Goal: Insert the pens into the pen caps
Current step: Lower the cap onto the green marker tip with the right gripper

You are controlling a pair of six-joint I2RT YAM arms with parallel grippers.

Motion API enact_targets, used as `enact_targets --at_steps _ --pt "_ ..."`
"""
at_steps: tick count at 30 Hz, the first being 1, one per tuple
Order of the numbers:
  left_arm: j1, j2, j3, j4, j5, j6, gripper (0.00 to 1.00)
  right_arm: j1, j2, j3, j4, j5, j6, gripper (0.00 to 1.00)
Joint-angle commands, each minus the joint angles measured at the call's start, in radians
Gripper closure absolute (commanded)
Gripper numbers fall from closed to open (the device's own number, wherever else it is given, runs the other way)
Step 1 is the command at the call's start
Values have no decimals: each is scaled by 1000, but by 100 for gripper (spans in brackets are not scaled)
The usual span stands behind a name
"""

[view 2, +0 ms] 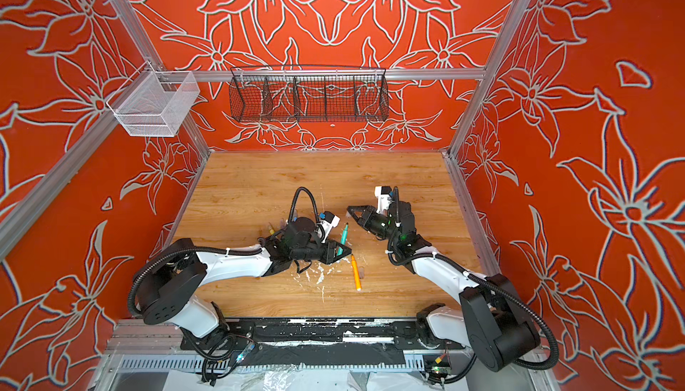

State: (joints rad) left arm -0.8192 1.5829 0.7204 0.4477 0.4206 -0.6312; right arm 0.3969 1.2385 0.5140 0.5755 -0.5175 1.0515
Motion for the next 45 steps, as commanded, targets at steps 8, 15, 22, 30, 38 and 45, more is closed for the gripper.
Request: enact_targets --at_steps 8,15,22,30,38,45 --pt "2 -74 12 -31 -65 38 100 53 34 3 33 16 -31 100" --pt "27 -84 7 -36 -59 32 100 73 60 11 47 8 -25 100" --pt "28 -85 5 -15 -15 34 100 75 32 4 34 40 -24 100" --pt "9 -63 38 -43 5 54 100 50 -24 -1 -6 62 -24 100" --pt "6 -60 39 -46 2 46 100 40 -49 -10 -7 65 -30 100" --pt "6 -78 28 -52 -24 52 100 38 -61 -6 -14 61 -38 100"
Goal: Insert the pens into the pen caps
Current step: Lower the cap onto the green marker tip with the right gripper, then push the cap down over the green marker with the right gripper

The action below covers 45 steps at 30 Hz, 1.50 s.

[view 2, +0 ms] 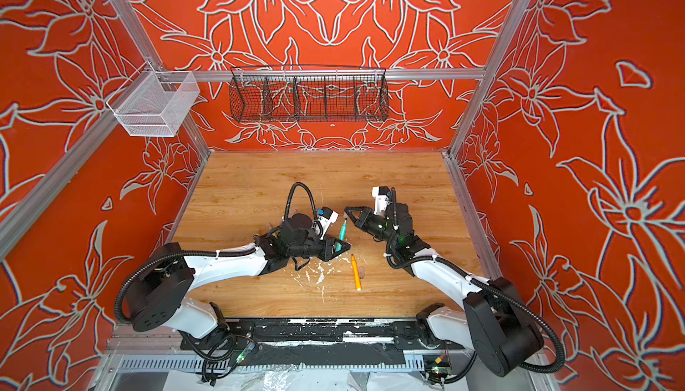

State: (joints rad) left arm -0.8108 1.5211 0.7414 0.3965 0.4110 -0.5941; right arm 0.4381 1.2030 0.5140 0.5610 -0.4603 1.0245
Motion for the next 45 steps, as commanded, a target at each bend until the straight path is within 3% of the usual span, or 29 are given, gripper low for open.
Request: enact_targets --at_steps 1,14,29,39,45 --pt "-2 -18 7 -3 -20 17 100 -3 -27 -8 0 6 -12 100" --pt "-2 -10 15 -10 -14 20 100 -2 -41 -9 0 9 -17 100" --pt "24 -32 8 -24 -25 22 100 37 43 4 58 -40 -24 100" --pt "95 -116 -41 6 22 3 100 88 98 42 65 -62 -64 100" --pt "130 -130 -52 54 124 -16 100 113 132 51 120 -96 -72 100"
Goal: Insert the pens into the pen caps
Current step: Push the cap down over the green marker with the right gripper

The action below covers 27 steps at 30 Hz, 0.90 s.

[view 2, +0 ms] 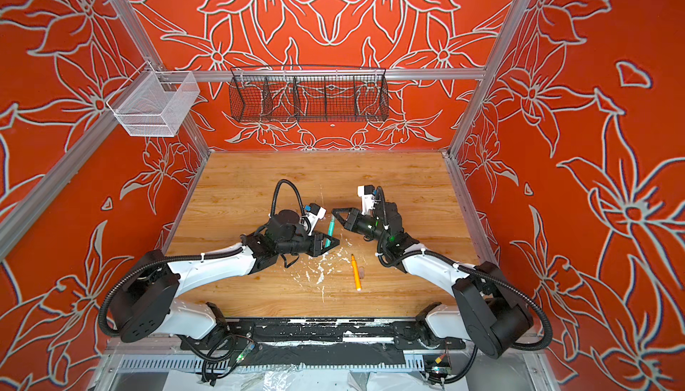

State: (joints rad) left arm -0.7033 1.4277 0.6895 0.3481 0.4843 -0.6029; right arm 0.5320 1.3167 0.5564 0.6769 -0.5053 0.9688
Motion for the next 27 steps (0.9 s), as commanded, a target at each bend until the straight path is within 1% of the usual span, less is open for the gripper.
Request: enact_targets --at_steps 1,4,7,9,11,15,17,20,23,27 --pt "32 -38 -10 123 64 -19 100 22 17 8 8 -52 -20 100" --pt "65 -29 -27 176 122 -57 100 24 9 11 1 -45 -33 99" --pt "93 1 -31 229 182 -97 100 23 -5 11 -14 -32 -45 91" --pt "101 13 -35 249 191 -111 100 24 -17 9 -32 -19 -54 84" --pt "101 17 -32 238 187 -95 100 24 -33 5 -48 0 -57 76" --pt "100 -7 -22 170 142 -42 100 17 -77 0 -91 33 -66 61" --pt "101 -26 -24 139 110 -18 100 11 -109 -6 -118 48 -71 55" --pt "96 -49 -28 102 60 14 100 -5 -177 -22 -147 74 -78 49" --pt "79 -62 -26 72 12 51 100 -17 -250 -41 -161 100 -87 47" --pt "12 -71 5 1 -75 142 100 -18 -300 -47 -191 125 -93 49"
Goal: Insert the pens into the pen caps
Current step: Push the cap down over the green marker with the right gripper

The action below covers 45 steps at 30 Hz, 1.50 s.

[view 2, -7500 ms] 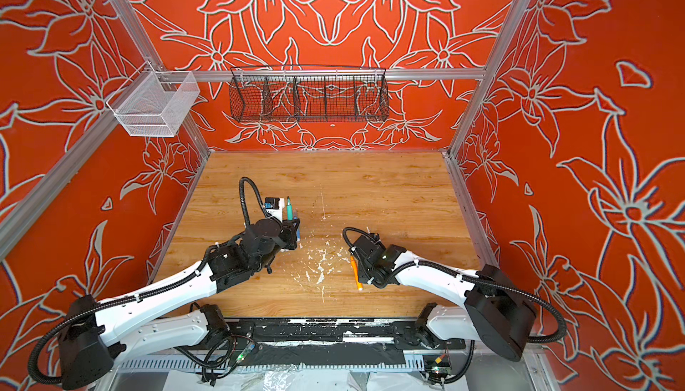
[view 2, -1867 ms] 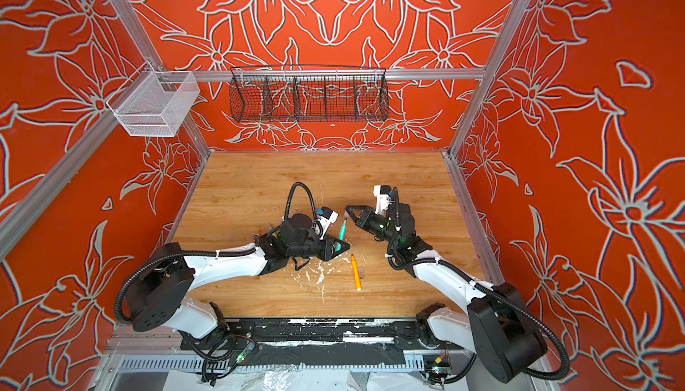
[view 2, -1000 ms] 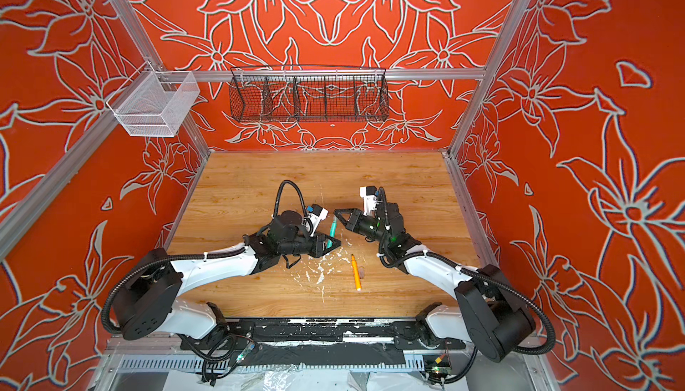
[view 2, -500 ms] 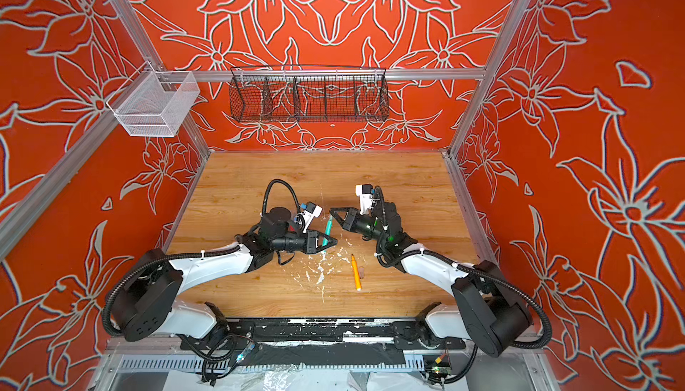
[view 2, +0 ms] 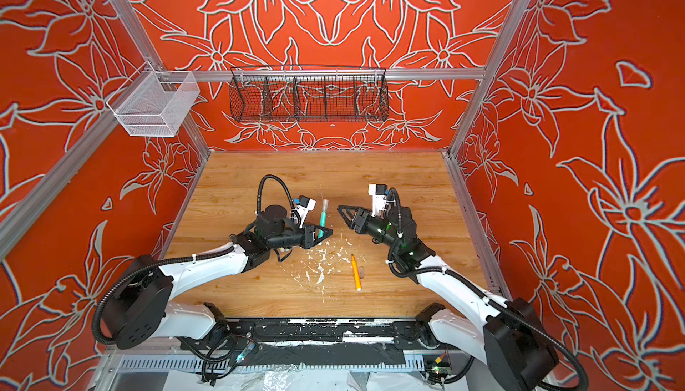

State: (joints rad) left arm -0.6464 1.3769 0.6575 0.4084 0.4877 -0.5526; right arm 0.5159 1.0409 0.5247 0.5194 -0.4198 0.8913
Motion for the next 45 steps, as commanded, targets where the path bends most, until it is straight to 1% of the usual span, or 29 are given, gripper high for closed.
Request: enact_targets --at_steps 1,3,5,9,13,16,19,26,36,38,39,41,42,45 --pt "-69 -26 48 -86 -112 121 100 -4 -27 -15 -37 39 -16 50" --pt "-127 -32 71 -133 -191 182 100 -4 -25 -7 -36 26 -21 51" --pt "-156 -33 71 -133 -221 203 100 -3 -24 -1 -40 18 -22 52" --pt "-160 -30 72 -129 -217 211 100 -3 -24 0 -51 26 -25 53" --pt "-193 -10 110 -177 -248 254 100 -2 -8 11 -47 0 -17 59" --pt "-210 1 120 -181 -254 263 100 -3 0 13 -42 -8 -14 61" --pt "-217 4 123 -185 -253 267 100 -2 9 15 -42 -7 -17 64" --pt "-219 17 141 -203 -246 283 100 -3 43 29 -32 -36 -8 67" --pt "-219 26 160 -226 -243 295 100 12 81 31 -28 -30 -13 95" --pt "-219 30 180 -252 -289 326 100 28 99 31 -27 -15 -13 100" --pt "-218 32 188 -260 -336 338 100 35 104 30 -29 -4 -10 100" --pt "-219 45 215 -276 -478 350 100 49 110 28 -30 9 4 100" --pt "-218 51 234 -286 -530 353 100 56 108 25 -30 16 5 100" --pt "-217 76 335 -374 -654 367 100 105 87 17 -55 86 -30 100"
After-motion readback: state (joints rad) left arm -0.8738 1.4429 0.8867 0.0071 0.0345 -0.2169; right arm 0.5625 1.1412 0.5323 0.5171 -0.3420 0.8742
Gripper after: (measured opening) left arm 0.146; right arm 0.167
